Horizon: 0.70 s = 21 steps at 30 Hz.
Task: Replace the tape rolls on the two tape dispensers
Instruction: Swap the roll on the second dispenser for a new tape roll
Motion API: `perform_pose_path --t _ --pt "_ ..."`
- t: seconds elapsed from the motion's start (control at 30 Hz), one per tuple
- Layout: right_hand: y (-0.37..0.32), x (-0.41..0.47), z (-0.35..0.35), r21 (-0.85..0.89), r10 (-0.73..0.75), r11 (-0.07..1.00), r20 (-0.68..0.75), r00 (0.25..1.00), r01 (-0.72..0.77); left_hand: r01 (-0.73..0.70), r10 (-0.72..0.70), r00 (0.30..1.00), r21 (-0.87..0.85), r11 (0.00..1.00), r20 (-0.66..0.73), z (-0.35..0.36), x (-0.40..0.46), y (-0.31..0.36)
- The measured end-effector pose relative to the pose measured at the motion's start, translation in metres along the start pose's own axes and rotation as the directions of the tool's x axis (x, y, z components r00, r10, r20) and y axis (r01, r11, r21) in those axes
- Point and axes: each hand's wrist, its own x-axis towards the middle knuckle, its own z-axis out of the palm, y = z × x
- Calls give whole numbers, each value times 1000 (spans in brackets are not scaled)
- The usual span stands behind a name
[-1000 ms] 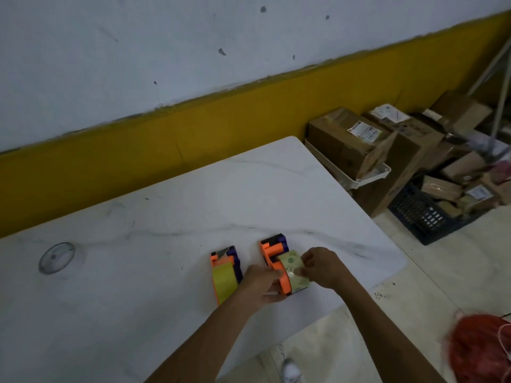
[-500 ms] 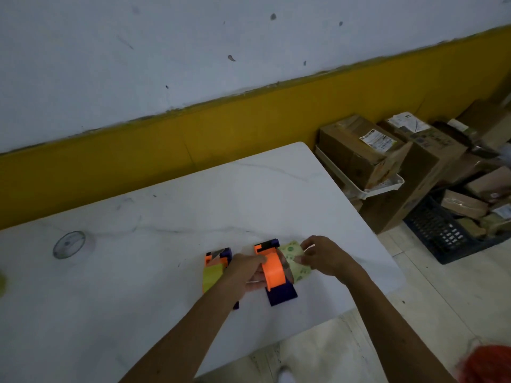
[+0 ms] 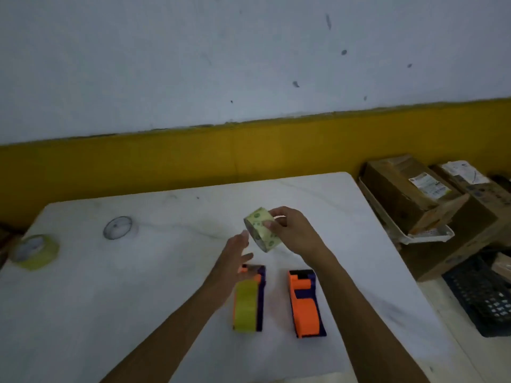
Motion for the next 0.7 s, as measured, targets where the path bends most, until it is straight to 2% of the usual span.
perform_pose_path --t 0.1,0.2,0.3,0.37,0.43,0.53,0.6,0.7 --pt "-24 20 75 51 -101 993 -27 994 103 -81 76 995 -76 994 -70 -51 2 31" --pt "-43 36 153 115 -135 985 34 990 130 -144 124 967 -76 987 -221 -122 8 46" --pt "-61 54 226 105 -124 989 159 980 108 -119 124 950 34 992 -285 -210 18 50" --pt "-69 70 267 -18 -62 998 176 982 66 -63 128 933 199 978 -337 -273 24 48" --pt "-79 82 301 -125 -11 992 158 987 31 92 146 884 472 877 -444 -333 29 41" --pt "-89 97 347 -84 51 996 248 967 -31 312 202 811 699 644 -548 -401 38 31" --pt "-95 108 376 -54 66 997 304 950 -52 404 147 828 758 513 -541 -427 48 31" --pt "-105 124 414 1 52 998 338 940 -56 385 120 871 815 434 -476 -453 65 31"
